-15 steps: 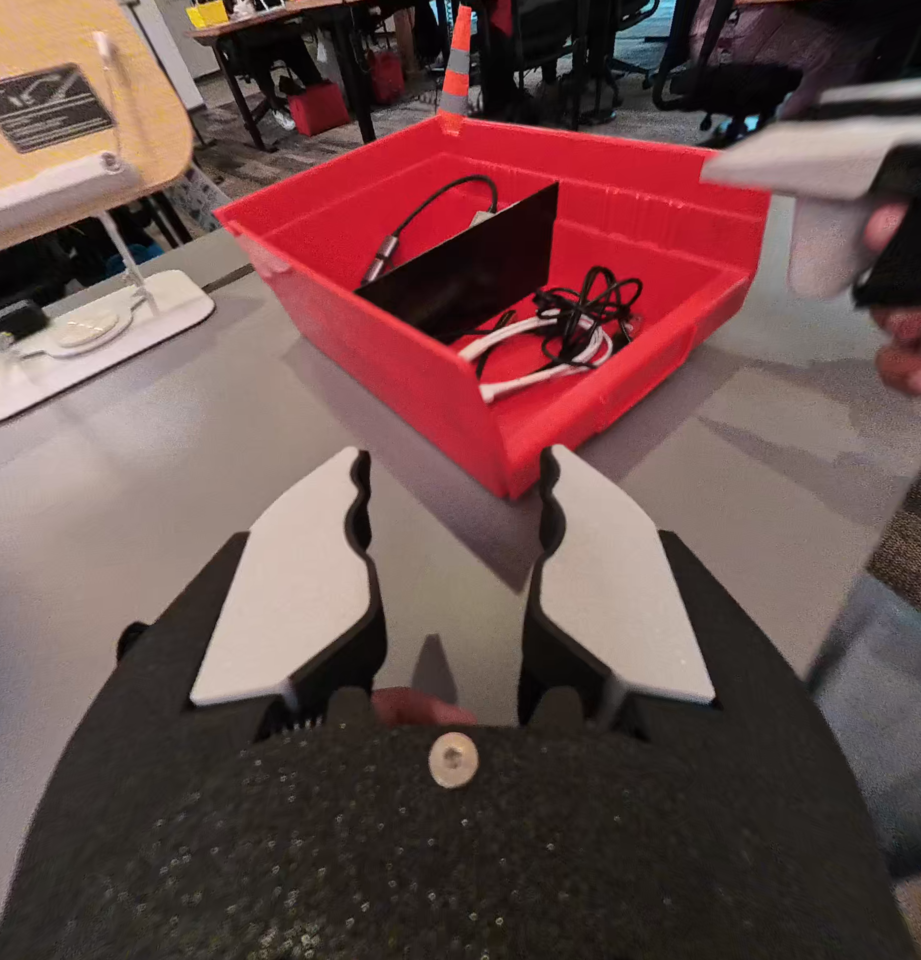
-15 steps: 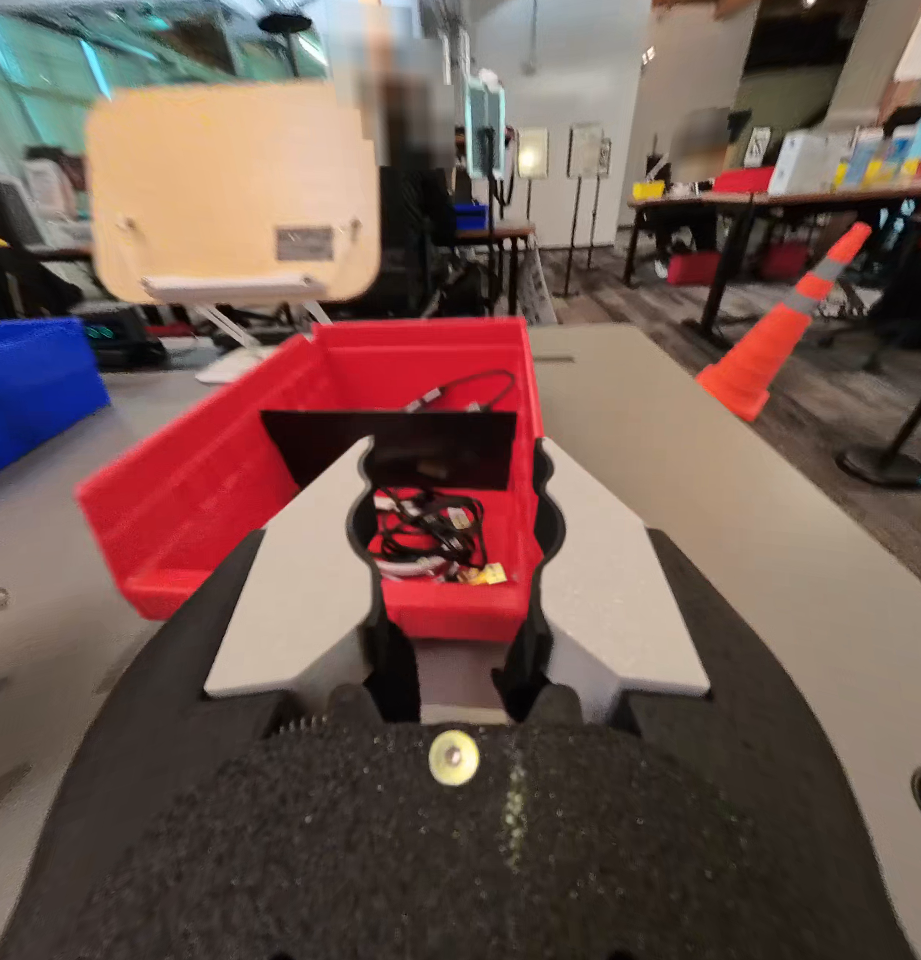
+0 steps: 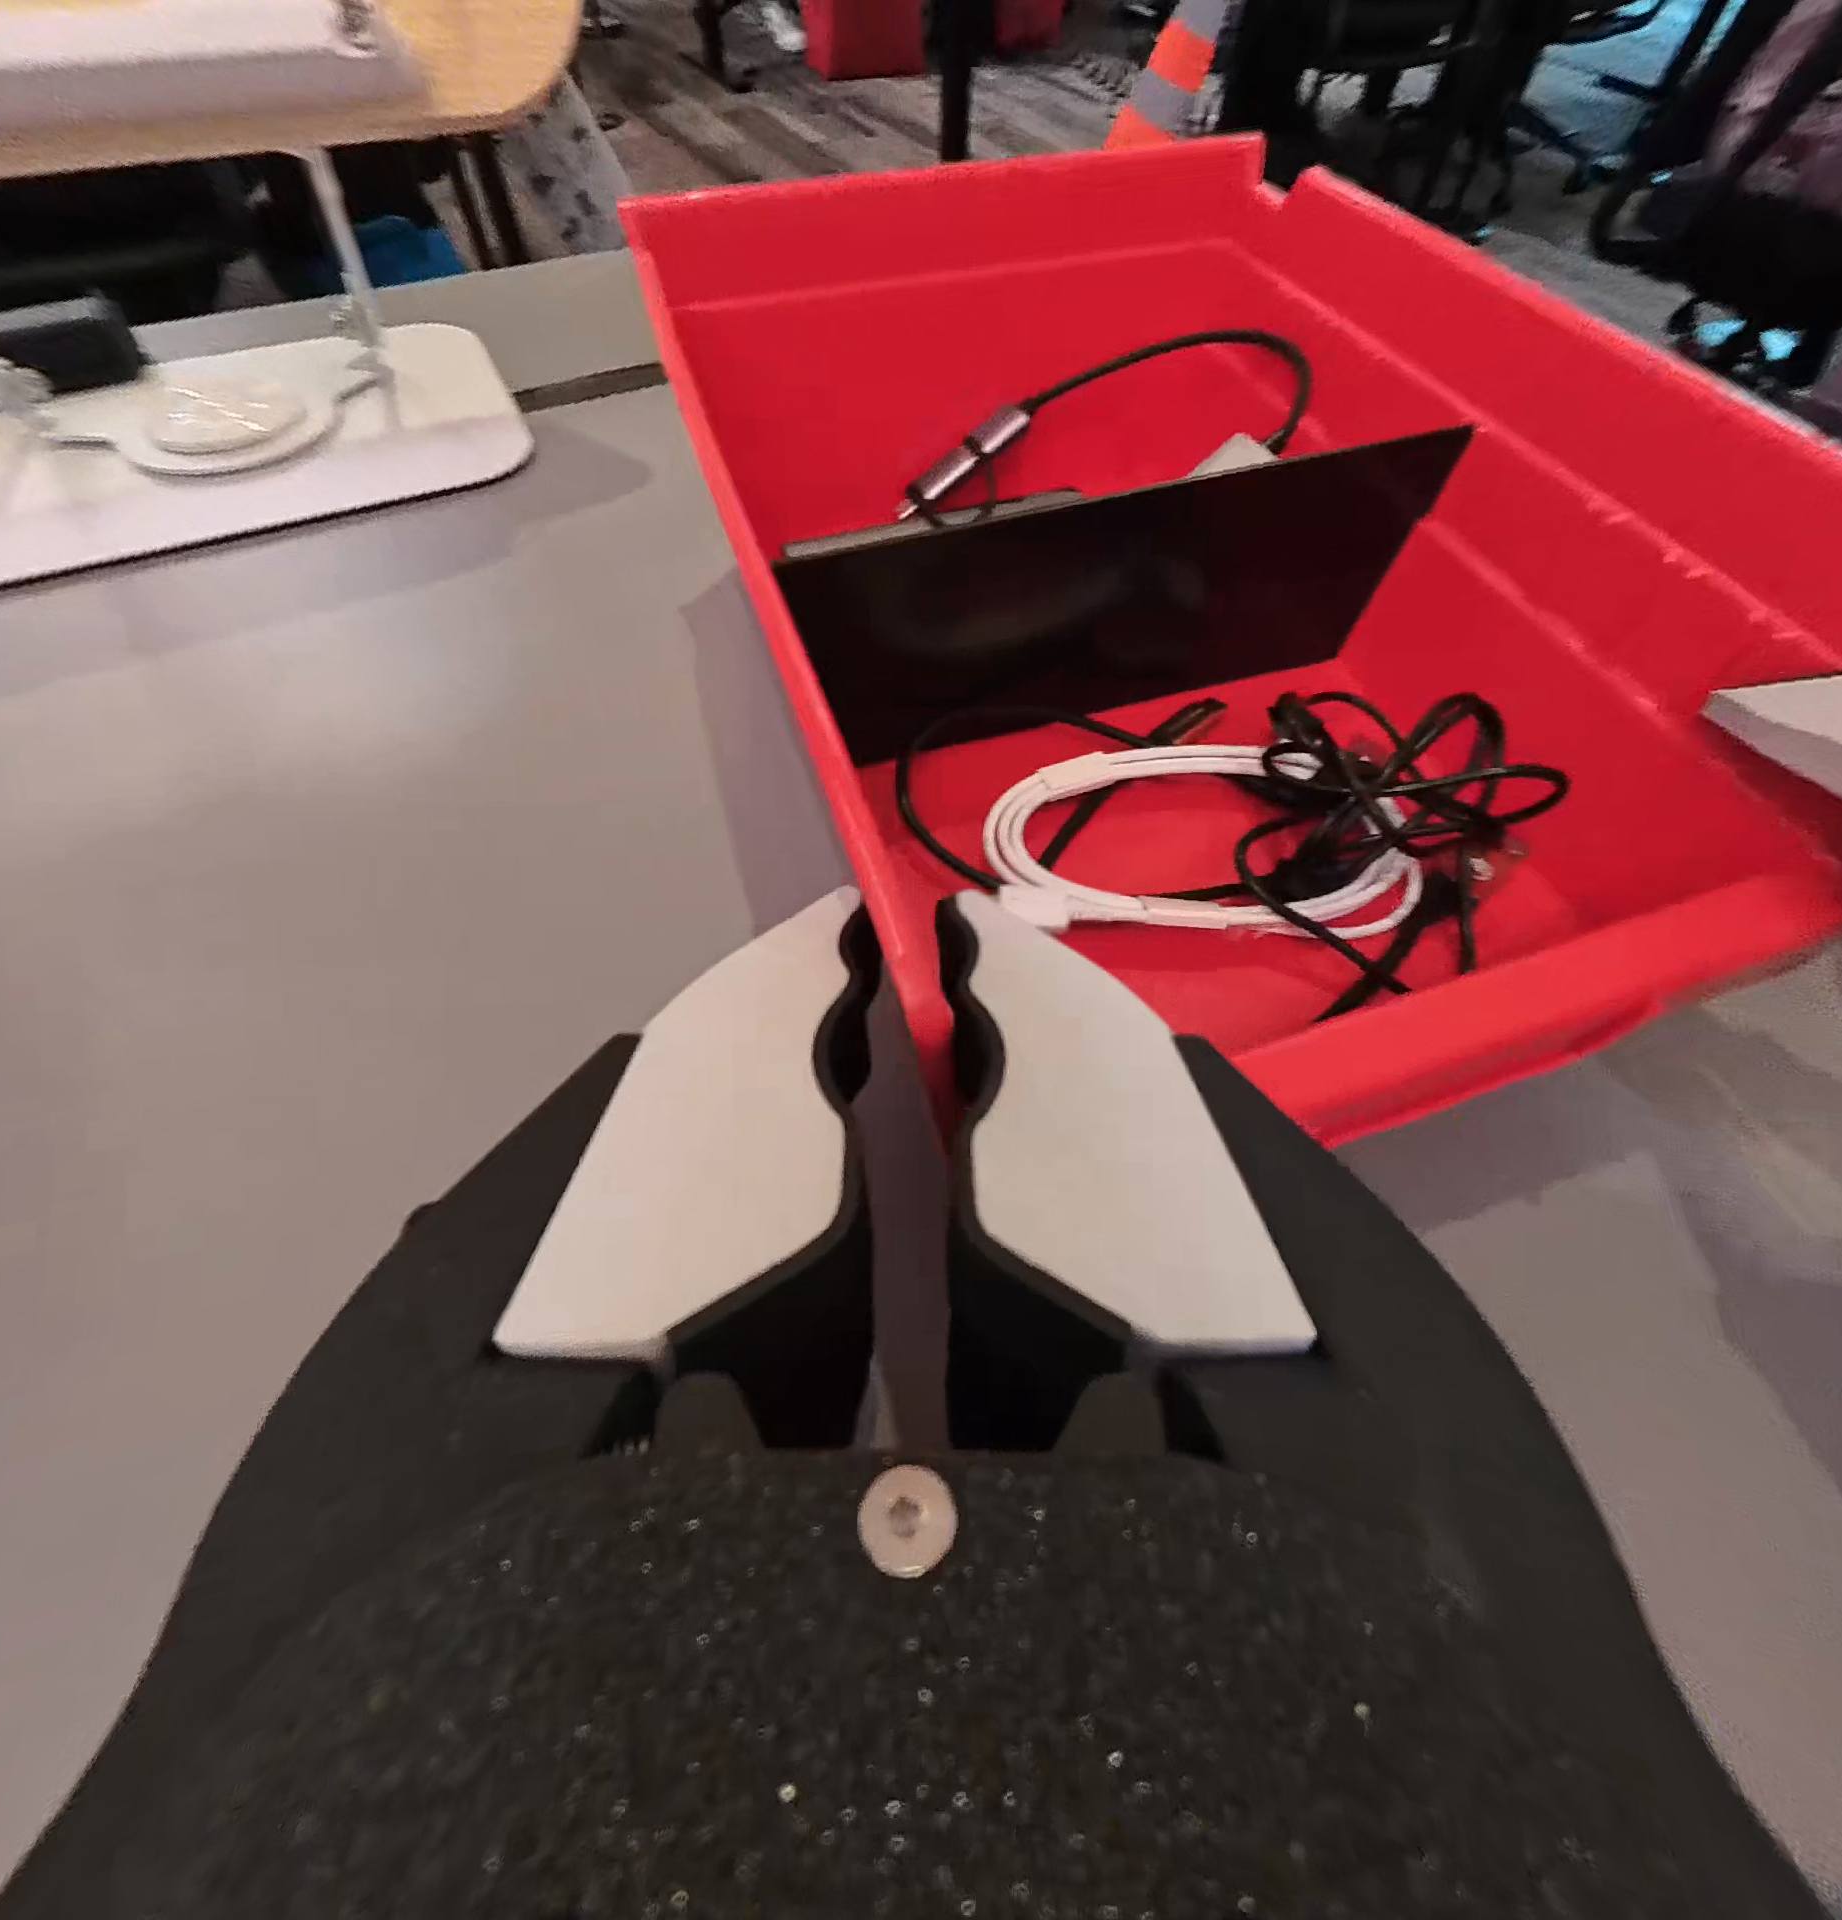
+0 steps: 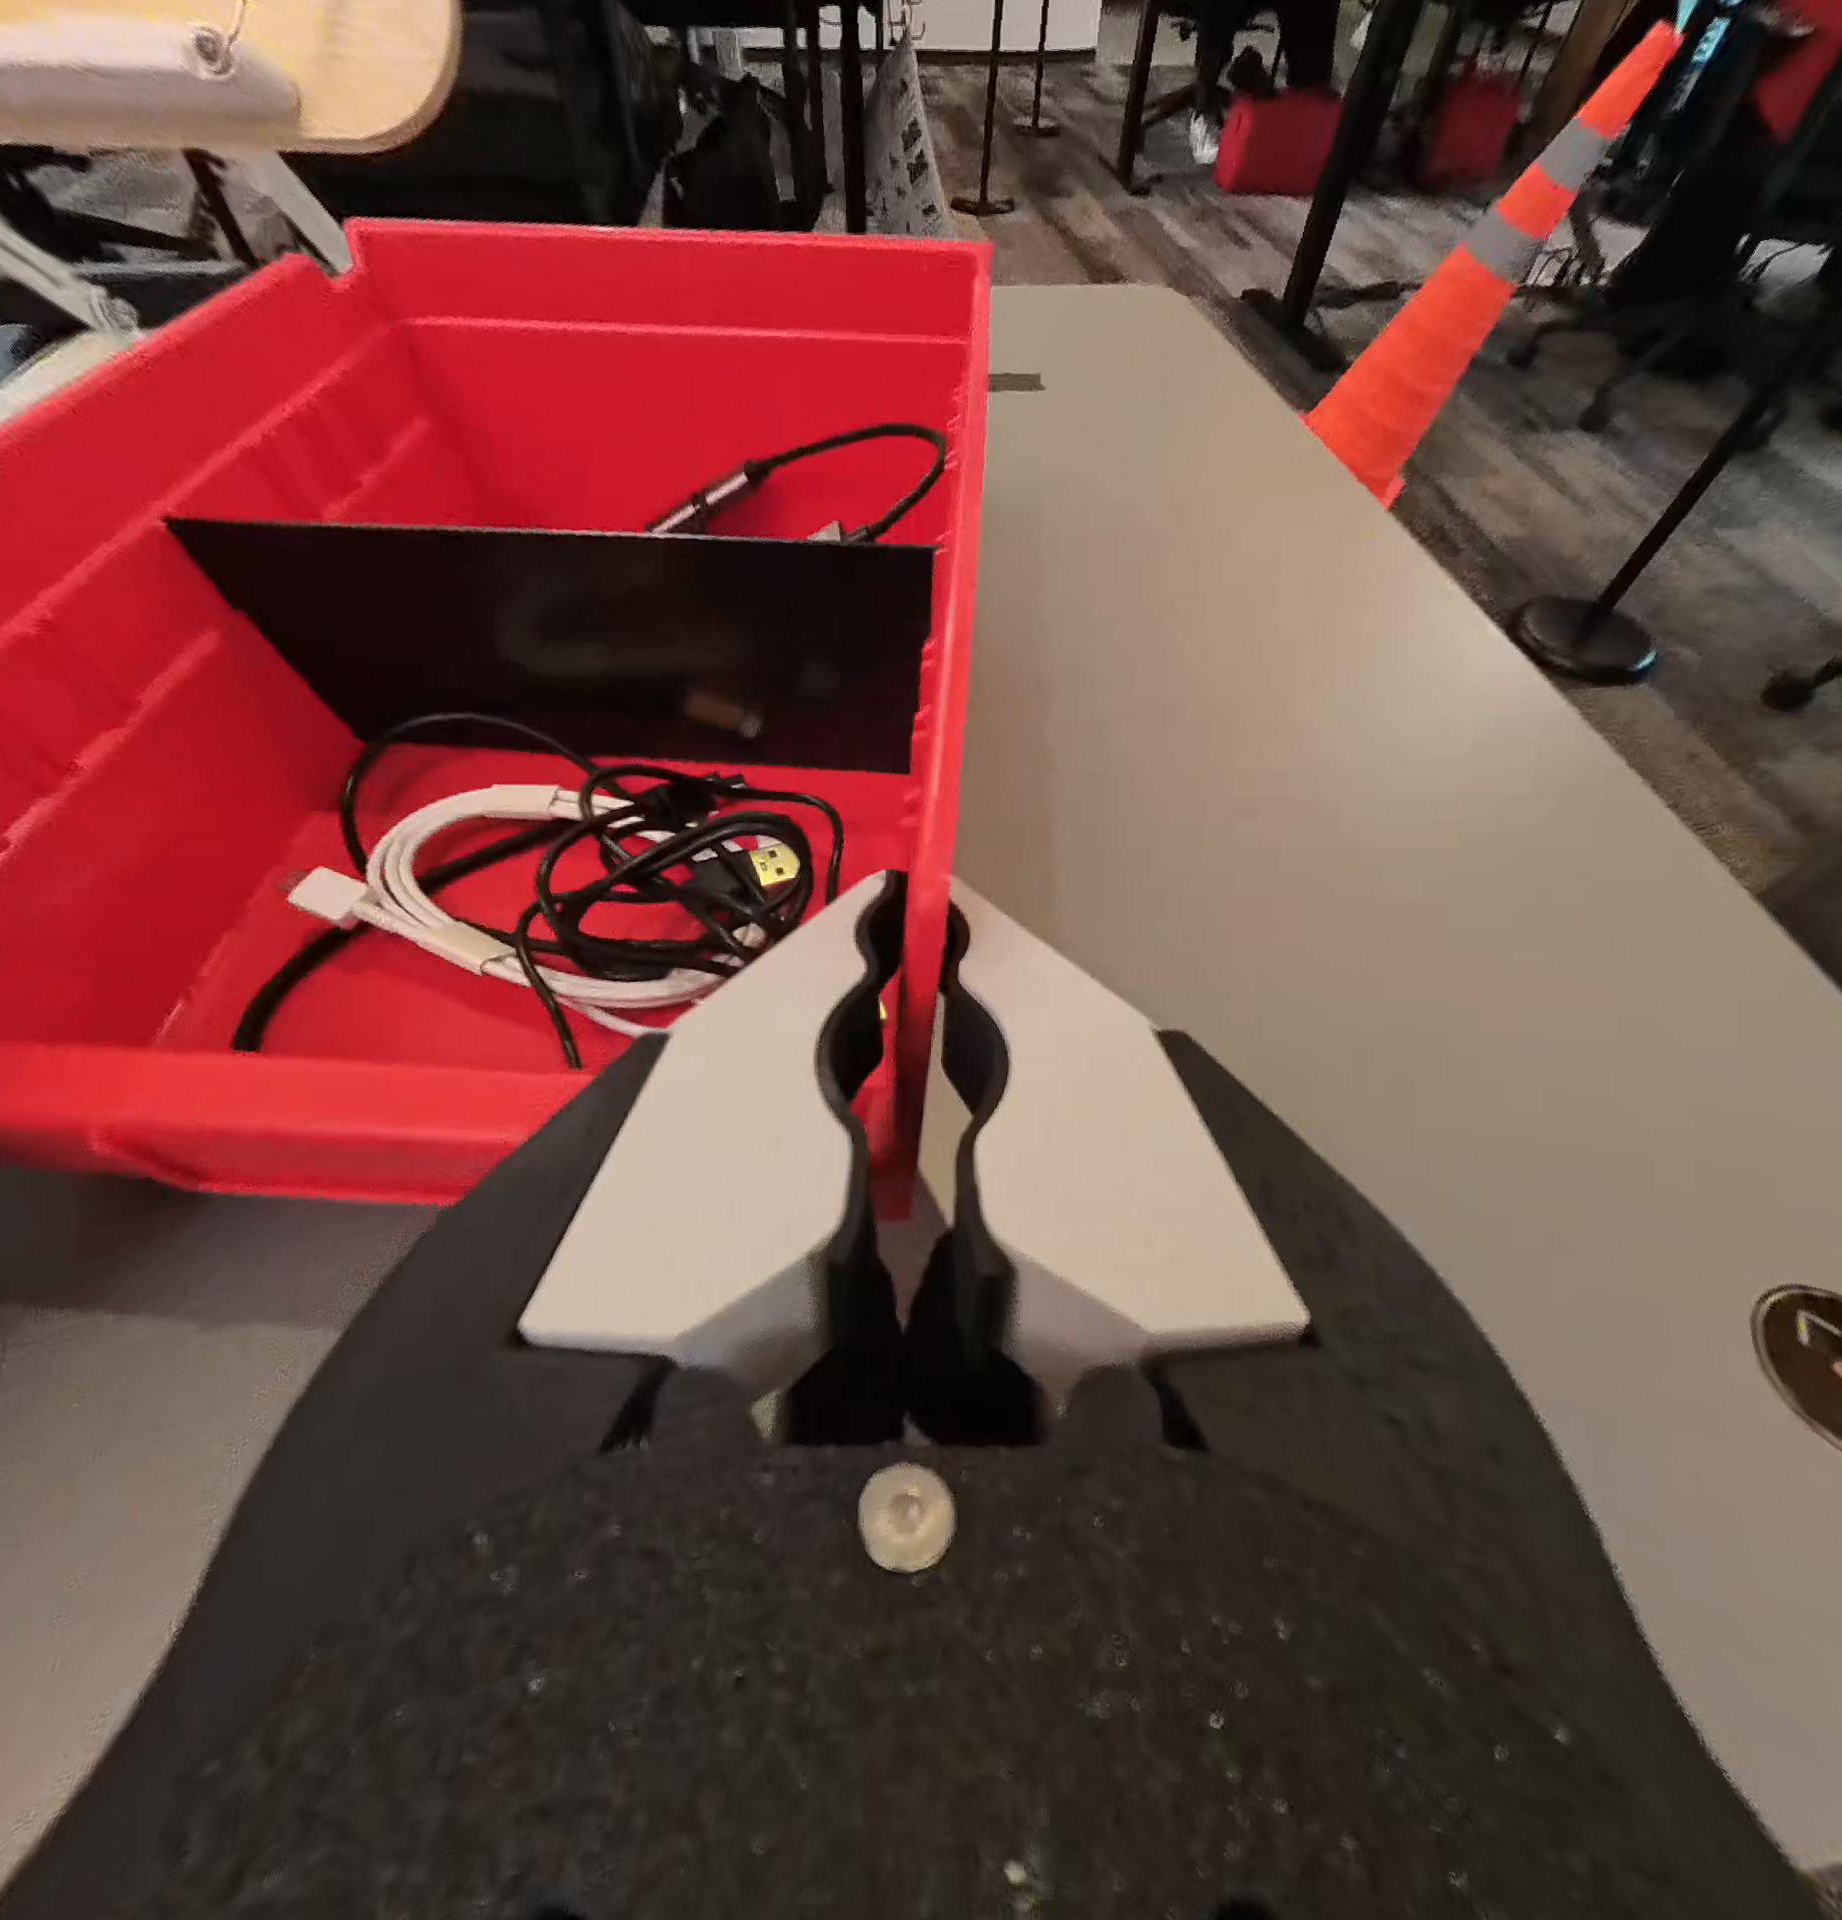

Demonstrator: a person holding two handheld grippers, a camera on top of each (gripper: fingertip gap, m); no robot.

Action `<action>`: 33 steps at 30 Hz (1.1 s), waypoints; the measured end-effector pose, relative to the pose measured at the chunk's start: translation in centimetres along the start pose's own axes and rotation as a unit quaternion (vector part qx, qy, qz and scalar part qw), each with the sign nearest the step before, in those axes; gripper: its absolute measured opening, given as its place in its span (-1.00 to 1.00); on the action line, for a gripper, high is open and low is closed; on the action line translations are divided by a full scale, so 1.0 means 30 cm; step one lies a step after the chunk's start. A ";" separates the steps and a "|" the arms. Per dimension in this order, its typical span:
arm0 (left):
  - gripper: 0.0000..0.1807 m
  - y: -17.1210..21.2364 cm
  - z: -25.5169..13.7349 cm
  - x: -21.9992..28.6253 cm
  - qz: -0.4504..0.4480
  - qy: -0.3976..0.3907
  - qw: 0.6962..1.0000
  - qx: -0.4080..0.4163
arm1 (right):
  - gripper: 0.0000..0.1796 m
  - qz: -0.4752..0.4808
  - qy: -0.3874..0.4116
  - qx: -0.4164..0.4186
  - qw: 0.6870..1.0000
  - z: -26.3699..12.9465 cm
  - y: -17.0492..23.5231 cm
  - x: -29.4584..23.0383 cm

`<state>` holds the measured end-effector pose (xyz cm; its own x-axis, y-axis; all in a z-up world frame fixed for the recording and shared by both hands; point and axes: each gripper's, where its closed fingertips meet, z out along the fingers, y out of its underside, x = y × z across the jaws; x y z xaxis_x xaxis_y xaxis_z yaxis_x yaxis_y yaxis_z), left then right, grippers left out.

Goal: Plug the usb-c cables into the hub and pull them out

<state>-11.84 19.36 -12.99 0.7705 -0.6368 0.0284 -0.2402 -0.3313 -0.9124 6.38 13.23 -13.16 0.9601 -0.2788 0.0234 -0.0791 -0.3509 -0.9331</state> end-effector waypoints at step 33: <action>-0.47 0.013 -0.787 -1.027 -0.057 -0.265 0.961 0.062 | -0.73 -0.015 -0.246 0.068 0.967 -0.153 -0.111 -0.762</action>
<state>-49.60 22.41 -4.57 0.9879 -0.1464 -0.0514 -0.0902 -0.2717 -0.9581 -16.54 16.66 -8.95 0.9753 0.2015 -0.0904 -0.0444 -0.2218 -0.9741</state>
